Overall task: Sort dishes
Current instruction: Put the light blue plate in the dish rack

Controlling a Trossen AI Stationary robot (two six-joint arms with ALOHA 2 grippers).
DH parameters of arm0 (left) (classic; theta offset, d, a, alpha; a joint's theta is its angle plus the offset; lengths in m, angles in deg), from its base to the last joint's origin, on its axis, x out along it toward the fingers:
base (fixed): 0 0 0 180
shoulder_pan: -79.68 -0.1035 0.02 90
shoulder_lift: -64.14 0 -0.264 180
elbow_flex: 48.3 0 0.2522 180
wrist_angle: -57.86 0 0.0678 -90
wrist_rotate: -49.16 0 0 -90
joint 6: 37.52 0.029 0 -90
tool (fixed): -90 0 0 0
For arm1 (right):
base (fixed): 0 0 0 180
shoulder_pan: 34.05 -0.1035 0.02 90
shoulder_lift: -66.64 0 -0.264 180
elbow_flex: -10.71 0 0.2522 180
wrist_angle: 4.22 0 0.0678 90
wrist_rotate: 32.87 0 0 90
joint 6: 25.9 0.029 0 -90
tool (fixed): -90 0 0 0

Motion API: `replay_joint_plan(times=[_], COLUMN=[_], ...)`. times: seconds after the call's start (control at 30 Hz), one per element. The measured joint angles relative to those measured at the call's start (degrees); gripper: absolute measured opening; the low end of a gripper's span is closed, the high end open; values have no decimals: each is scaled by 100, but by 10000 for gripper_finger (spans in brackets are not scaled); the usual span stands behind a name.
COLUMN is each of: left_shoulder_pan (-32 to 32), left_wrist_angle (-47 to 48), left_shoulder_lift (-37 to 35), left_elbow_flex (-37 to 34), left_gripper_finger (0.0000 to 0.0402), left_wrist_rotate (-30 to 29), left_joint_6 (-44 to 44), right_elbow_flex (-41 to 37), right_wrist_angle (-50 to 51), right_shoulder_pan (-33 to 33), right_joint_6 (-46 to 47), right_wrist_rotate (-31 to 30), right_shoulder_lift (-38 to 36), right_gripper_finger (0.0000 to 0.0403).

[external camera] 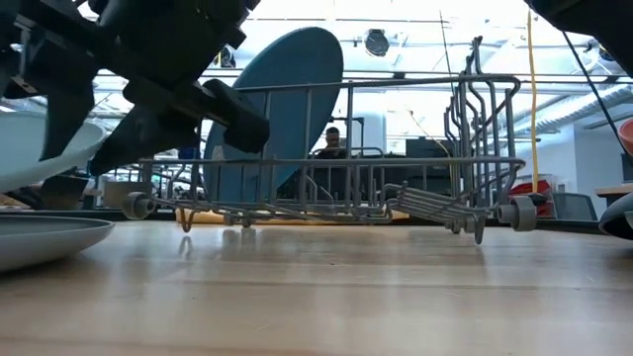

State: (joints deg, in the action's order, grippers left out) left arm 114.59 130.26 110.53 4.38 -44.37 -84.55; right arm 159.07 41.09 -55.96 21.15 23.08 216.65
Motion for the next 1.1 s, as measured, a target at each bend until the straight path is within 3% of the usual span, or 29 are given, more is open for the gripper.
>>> replay_joint_plan(times=[0.2, 0.57, 0.7, 0.97, 1.1], left_shoulder_pan=[5, 0, 0, -2, -2], left_wrist_angle=[1, -63, -182, -464, -434], left_shoulder_lift=[0, 0, 2, 21, 114], left_elbow_flex=[0, 0, 0, 0, 0], left_gripper_finger=[1, 5, 43, 159, 173], left_wrist_rotate=[-14, 189, 290, 452, 514], left_joint_6=[107, 625, 750, 739, 845], right_elbow_flex=[9, 9, 9, 7, 7], right_wrist_angle=[-60, -37, -69, -426, -424], right_shoulder_pan=[-19, -85, -82, -68, -70], right_joint_6=[26, -84, -136, -453, -475], right_wrist_rotate=[-35, -302, -352, -423, -431], right_shoulder_lift=[-9, -9, -9, -2, -1], right_gripper_finger=[18, 17, 16, 8, 8])
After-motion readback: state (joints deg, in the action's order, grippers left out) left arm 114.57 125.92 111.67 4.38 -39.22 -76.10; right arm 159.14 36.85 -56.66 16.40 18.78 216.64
